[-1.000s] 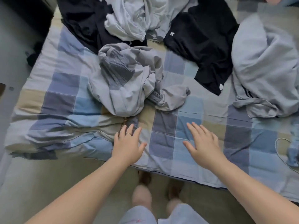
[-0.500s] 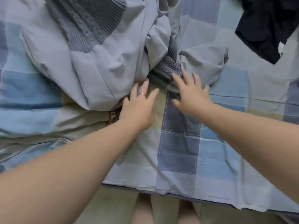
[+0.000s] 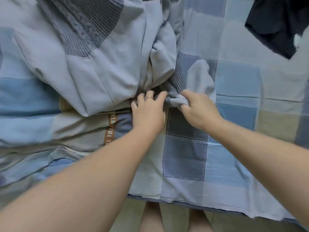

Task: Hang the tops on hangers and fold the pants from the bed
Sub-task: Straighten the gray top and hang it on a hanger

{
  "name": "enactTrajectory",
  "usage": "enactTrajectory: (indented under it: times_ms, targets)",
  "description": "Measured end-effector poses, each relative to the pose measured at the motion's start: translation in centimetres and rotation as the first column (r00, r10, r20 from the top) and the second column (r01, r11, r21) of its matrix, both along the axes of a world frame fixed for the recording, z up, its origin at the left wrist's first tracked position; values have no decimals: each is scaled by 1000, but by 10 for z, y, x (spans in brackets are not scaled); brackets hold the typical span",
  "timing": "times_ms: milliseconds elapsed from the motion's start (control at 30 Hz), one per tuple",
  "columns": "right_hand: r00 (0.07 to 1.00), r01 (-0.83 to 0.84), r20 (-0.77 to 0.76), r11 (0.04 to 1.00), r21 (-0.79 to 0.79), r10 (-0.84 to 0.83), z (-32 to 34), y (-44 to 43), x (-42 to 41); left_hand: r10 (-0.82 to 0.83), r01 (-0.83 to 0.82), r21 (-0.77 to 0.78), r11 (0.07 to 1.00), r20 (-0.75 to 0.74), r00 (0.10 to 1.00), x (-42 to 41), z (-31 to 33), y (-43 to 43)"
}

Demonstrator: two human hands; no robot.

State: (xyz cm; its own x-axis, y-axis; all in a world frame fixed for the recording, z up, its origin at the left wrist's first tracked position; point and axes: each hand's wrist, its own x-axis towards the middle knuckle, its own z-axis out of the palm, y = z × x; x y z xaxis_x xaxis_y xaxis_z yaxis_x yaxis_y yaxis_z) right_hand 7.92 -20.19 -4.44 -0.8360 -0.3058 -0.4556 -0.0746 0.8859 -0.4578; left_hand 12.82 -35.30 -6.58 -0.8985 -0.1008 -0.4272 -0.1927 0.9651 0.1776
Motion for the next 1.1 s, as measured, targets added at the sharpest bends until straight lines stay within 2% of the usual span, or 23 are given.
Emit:
enactTrajectory:
  times_ms: [100,267,367,467,600,700,767,867,1000,1100]
  targets:
    - [986,83,145,996,-36,-77,48,31,55,-47,45,58,997,38,998,48,35,24]
    - [943,264,245,955,-138,-226,157,87,111,-80,58,159,986,138,987,106,123,60]
    - [933,330,229,914,-237,-277,227,114,127,-65,31,209,977,162,985,126,181,81]
    - [919,392,193,854,-343,-344,303,138,137,-43,19,265,964,85,995,128,235,102]
    - [874,462,129,719,-519,-469,400,173,142,-3,-14,271,962,63,998,122,302,133]
    - [858,438,86,634,-637,-506,459,201,140,20,-46,273,961,99,995,120,341,157]
    - [851,403,41,600,-691,-524,486,217,137,72,-119,378,918,136,988,123,363,172]
    - [809,399,25,517,-757,-588,512,239,134,155,-195,581,790,118,981,125,388,189]
    - [746,401,7,441,-803,-666,537,262,130,251,-194,697,690,20,968,119,425,198]
    - [759,350,-13,424,-835,-651,557,268,130,344,-185,744,643,-65,937,106,462,206]
